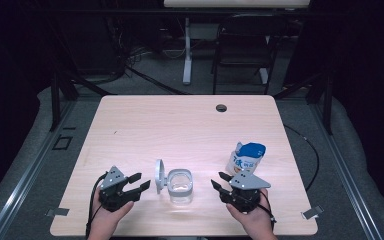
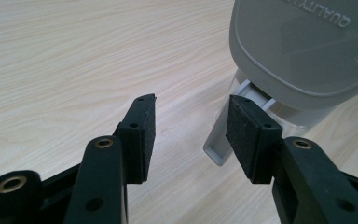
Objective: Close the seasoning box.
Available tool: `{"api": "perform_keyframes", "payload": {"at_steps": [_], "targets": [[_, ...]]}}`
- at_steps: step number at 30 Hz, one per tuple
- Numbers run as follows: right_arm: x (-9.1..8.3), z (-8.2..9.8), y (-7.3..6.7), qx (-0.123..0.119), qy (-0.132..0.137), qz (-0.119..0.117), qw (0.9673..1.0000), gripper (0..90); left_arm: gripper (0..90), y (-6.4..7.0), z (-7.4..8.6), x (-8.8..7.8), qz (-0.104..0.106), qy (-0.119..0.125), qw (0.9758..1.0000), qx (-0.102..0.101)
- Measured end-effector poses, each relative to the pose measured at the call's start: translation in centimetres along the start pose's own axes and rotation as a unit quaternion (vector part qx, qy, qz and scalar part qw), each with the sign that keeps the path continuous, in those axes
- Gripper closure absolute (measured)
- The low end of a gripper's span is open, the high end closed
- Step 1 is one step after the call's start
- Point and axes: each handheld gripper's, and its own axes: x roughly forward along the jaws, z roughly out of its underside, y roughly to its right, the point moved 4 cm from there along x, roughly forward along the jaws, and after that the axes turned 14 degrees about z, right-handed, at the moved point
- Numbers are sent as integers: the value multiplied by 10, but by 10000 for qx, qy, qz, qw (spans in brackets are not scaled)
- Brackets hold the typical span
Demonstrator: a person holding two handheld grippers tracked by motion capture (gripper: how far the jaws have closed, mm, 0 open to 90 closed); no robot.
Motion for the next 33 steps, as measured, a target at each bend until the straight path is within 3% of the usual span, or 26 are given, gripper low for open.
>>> {"api": "perform_keyframes", "payload": {"at_steps": [6,18,33], "targets": [[-9,-5,19,108,94,150,9998,616,527,-2,-1,1,-2,19,10000,9],[-22,-6,53,195,-53,504,9985,622,528,-3,0,0,26,27,10000,-72],[-34,0,80,396,-131,876,9953,625,527,-4,2,0,-10,22,10000,-33]]}}
